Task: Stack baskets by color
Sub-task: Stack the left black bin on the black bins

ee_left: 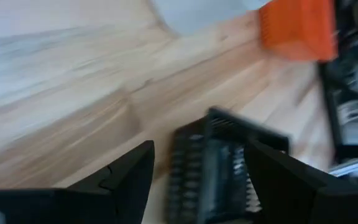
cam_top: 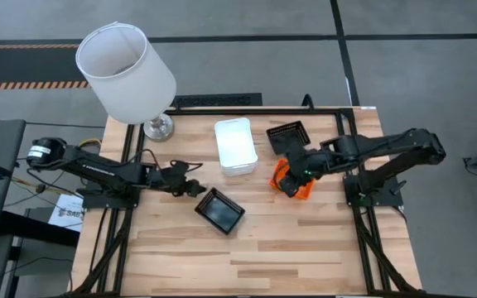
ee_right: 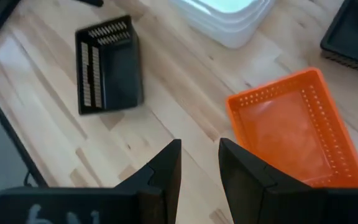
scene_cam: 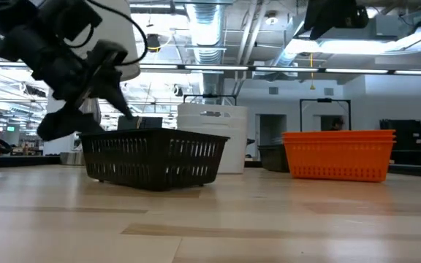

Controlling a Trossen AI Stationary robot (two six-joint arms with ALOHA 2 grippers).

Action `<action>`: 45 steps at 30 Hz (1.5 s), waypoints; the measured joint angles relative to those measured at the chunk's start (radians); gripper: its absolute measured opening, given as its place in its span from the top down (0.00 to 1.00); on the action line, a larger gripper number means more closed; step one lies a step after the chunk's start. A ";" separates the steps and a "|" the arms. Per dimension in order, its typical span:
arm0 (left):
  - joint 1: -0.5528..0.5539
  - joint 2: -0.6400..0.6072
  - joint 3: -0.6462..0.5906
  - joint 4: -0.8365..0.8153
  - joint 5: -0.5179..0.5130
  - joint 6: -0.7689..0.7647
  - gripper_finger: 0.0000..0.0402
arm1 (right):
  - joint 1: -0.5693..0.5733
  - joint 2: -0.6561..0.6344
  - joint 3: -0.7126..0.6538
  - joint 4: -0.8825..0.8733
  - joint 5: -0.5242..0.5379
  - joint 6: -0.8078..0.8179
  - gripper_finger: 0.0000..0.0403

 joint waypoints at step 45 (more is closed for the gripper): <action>-0.157 -0.085 0.286 -0.674 -0.148 0.048 0.41 | -0.059 0.675 0.032 0.646 -0.056 -0.187 0.68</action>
